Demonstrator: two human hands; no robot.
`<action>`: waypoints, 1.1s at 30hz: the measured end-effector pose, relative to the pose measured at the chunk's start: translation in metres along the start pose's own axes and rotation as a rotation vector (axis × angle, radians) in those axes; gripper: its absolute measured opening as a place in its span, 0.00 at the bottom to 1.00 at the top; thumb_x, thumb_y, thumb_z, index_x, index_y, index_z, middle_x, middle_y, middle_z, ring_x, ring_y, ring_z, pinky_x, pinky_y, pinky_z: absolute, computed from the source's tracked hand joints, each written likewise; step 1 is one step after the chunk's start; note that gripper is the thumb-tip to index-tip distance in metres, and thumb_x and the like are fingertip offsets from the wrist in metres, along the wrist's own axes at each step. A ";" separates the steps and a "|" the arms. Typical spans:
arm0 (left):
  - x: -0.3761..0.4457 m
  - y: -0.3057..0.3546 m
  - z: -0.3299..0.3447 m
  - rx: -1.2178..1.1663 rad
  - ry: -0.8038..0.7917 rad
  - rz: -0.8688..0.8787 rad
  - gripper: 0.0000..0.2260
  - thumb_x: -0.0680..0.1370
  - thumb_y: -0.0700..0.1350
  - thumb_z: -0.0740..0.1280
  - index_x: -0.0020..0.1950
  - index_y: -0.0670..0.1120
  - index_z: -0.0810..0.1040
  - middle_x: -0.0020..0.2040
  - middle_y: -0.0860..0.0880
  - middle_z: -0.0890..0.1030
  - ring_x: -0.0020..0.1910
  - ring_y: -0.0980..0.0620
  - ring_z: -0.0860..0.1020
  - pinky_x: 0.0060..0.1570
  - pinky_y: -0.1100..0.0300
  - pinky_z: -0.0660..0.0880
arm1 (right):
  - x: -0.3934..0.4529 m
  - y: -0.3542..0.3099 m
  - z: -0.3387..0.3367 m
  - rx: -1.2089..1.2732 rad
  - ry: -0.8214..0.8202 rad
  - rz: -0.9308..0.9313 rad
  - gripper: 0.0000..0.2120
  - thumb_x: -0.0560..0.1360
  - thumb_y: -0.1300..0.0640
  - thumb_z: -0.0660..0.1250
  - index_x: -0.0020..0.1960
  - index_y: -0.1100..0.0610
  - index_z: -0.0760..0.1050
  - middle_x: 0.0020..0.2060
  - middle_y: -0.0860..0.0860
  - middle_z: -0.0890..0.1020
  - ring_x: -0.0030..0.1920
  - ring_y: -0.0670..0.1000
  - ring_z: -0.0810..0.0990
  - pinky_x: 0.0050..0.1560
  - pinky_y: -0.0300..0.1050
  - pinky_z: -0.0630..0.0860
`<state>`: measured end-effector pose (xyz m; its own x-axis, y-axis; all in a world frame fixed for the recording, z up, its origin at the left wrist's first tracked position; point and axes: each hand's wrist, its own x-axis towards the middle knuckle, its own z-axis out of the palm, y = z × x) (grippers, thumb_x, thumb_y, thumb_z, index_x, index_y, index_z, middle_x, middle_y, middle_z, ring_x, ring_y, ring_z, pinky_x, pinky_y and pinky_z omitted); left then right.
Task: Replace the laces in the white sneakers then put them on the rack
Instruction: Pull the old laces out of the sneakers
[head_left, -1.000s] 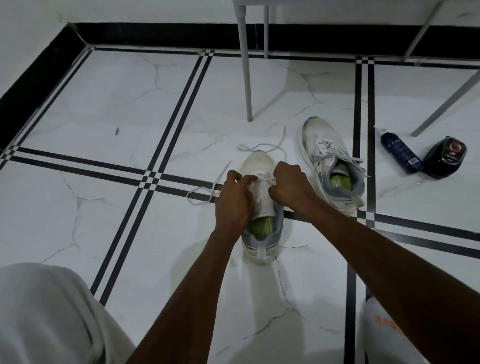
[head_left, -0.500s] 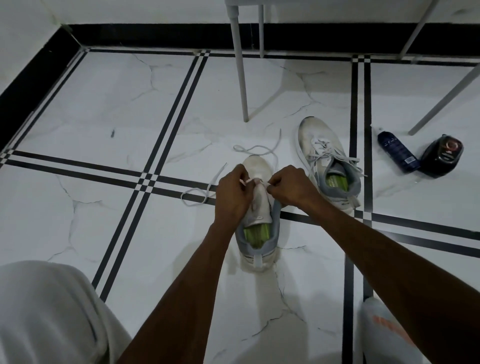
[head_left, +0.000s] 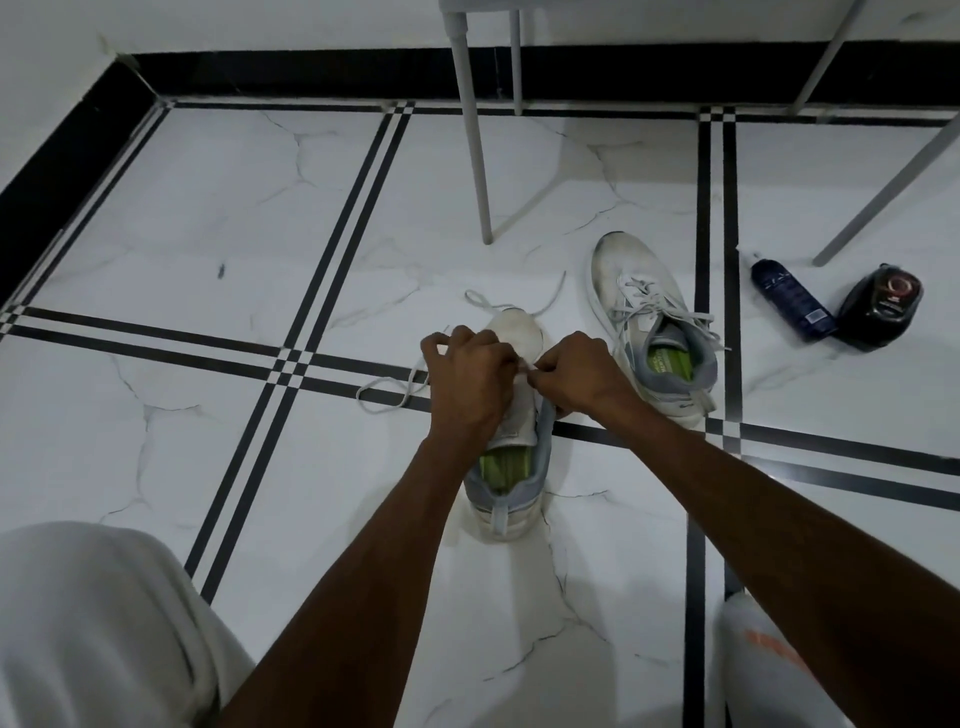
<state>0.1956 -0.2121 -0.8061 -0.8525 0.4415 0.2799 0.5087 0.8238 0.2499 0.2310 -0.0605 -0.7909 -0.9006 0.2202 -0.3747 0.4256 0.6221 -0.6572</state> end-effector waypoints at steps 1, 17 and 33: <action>0.000 -0.005 -0.003 -0.066 0.116 -0.153 0.06 0.77 0.46 0.68 0.43 0.50 0.84 0.41 0.52 0.82 0.45 0.48 0.78 0.51 0.51 0.67 | 0.000 0.001 -0.002 0.012 0.003 0.012 0.14 0.70 0.56 0.70 0.27 0.60 0.77 0.31 0.60 0.83 0.36 0.60 0.84 0.42 0.56 0.83; 0.011 -0.009 0.001 -0.092 0.089 -0.176 0.06 0.78 0.42 0.66 0.44 0.45 0.81 0.44 0.47 0.82 0.44 0.47 0.80 0.47 0.54 0.69 | 0.000 0.002 -0.007 0.025 -0.028 0.026 0.14 0.73 0.55 0.69 0.34 0.65 0.81 0.33 0.61 0.84 0.36 0.59 0.85 0.46 0.56 0.83; 0.003 0.001 0.003 -0.175 -0.129 -0.100 0.05 0.77 0.38 0.64 0.42 0.41 0.77 0.44 0.43 0.80 0.44 0.40 0.79 0.45 0.46 0.76 | 0.003 0.003 -0.004 0.029 -0.001 0.017 0.15 0.71 0.56 0.71 0.27 0.60 0.77 0.30 0.61 0.82 0.35 0.60 0.84 0.41 0.58 0.83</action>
<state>0.1933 -0.2085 -0.8079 -0.9023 0.4117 0.1280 0.4244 0.7963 0.4309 0.2292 -0.0553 -0.7914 -0.8932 0.2300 -0.3863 0.4431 0.5960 -0.6697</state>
